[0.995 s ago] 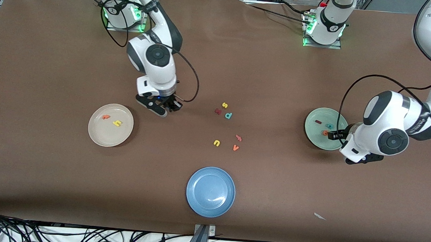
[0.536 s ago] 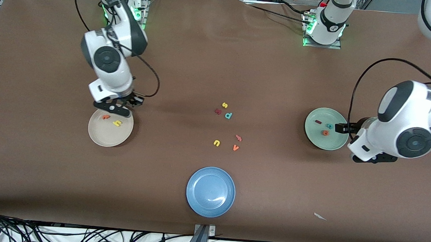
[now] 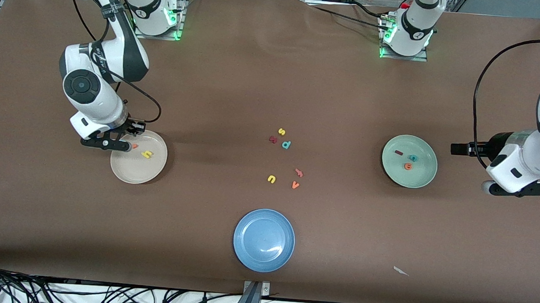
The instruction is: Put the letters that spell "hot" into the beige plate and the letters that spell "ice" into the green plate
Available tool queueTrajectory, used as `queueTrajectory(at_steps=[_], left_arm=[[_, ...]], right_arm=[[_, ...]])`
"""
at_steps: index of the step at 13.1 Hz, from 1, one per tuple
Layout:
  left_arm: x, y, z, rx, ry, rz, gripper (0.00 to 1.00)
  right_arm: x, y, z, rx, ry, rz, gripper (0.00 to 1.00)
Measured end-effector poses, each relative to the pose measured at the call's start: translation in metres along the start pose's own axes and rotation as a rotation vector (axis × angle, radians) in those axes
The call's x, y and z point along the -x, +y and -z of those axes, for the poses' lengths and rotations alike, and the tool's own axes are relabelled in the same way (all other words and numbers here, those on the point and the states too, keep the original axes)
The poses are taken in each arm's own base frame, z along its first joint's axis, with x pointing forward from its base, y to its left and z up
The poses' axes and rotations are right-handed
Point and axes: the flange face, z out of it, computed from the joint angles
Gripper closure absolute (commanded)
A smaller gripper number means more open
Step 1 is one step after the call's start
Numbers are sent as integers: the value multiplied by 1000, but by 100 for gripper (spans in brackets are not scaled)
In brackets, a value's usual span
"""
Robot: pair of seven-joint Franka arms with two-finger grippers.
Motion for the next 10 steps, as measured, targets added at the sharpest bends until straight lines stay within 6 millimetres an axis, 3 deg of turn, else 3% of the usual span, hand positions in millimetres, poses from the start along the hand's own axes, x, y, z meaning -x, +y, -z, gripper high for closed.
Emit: queueTrajectory(at_steps=[1,3,7,9,10], left_arm=[[3,7,-4,-8,24,-6,1],[7,10,-14,-15,38,-11,0],[8,-2,-14,-4,46,11,0],[8,-2,-15,4,45,12,0],[8,-2,-15,4,45,12,0]], right_arm=[[0,0,0,0,0,2,28],[0,0,-1,0,-1,4,0],[-5,8,3,-26,-2,-36,0],[-10,11,23,-58,-37,-75,0],[-15,13,43,-69,-61,-90,0]])
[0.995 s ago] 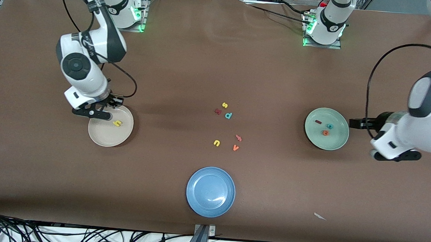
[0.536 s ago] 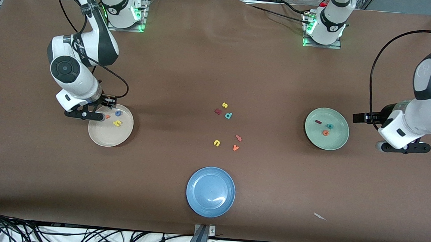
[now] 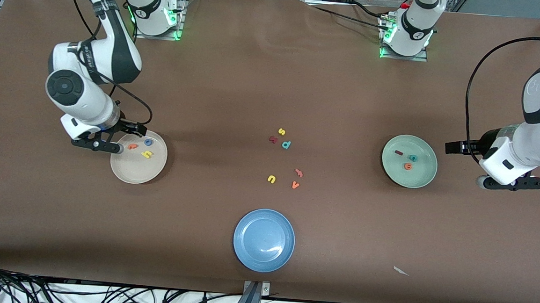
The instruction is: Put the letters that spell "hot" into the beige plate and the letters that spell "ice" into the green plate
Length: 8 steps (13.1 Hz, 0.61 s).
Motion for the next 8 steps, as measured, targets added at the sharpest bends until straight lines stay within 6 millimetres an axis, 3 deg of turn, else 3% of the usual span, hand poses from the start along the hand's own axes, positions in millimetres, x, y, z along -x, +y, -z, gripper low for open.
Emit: queueTrajectory(at_steps=[2,5,8], left_arm=[[0,0,0,0,0,0,0],[0,1,-1,0,-1,-1,0],[0,2,-1,-1,-1,-3,0]], right_arm=[[-4,-1,47,-5,-35,7,0],[-1,2,115,-2,-64,158,0],[1,24,148,-4,-80,304,0]])
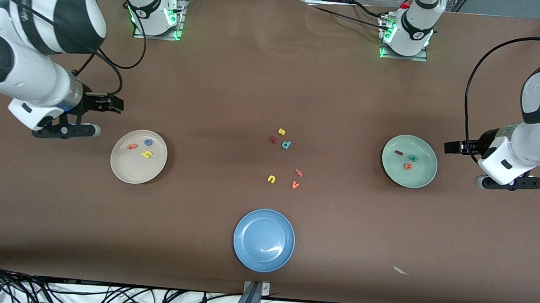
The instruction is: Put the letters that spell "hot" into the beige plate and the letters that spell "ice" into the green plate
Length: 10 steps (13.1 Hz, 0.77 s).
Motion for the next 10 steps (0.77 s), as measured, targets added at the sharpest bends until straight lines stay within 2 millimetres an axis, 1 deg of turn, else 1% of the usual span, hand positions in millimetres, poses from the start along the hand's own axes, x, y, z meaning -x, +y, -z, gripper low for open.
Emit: queueTrajectory(at_steps=[2,4,6,8,10], left_arm=[[0,0,-1,0,-1,0,0],[0,0,-1,0,-2,0,0],[0,1,-3,-1,-5,-1,0],[0,4,-7,-3,-14,-7,0],[0,5,-8,-4,-16,-8,0]], right_arm=[[7,8,7,-6,0,23,0],[12,7,10,-7,-19,28,0],[15,12,11,-8,-31,22,0],[16,21,11,-11,-33,9,0],[16,38,9,-15,-35,-19,0]])
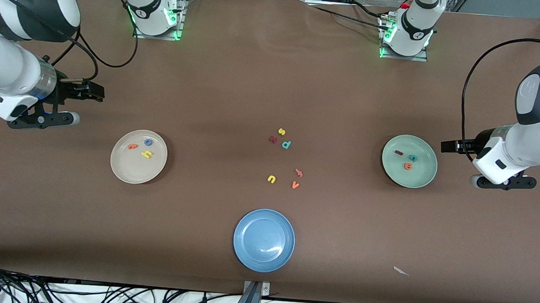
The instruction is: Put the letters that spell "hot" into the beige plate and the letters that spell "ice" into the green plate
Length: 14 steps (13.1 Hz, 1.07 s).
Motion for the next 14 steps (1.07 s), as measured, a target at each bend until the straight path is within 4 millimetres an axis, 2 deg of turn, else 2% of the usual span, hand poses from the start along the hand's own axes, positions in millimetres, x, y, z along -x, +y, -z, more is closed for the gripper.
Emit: queueTrajectory(at_steps=[2,4,6,9,14], left_arm=[[0,3,-3,-2,-6,-6,0],[-1,18,-13,-9,-25,-27,0],[-4,30,-23,-15,-39,-45,0],[-6,33,-28,-16,-48,-48,0],[-6,38,-28,-19,-45,-54,0]], right_arm=[[-2,18,-3,-5,-4,-26,0],[-5,28,-1,-8,4,-41,0],[-7,29,13,-6,33,-43,0],[-6,31,33,-3,75,-46,0],[-10,18,32,-1,74,-24,0]])
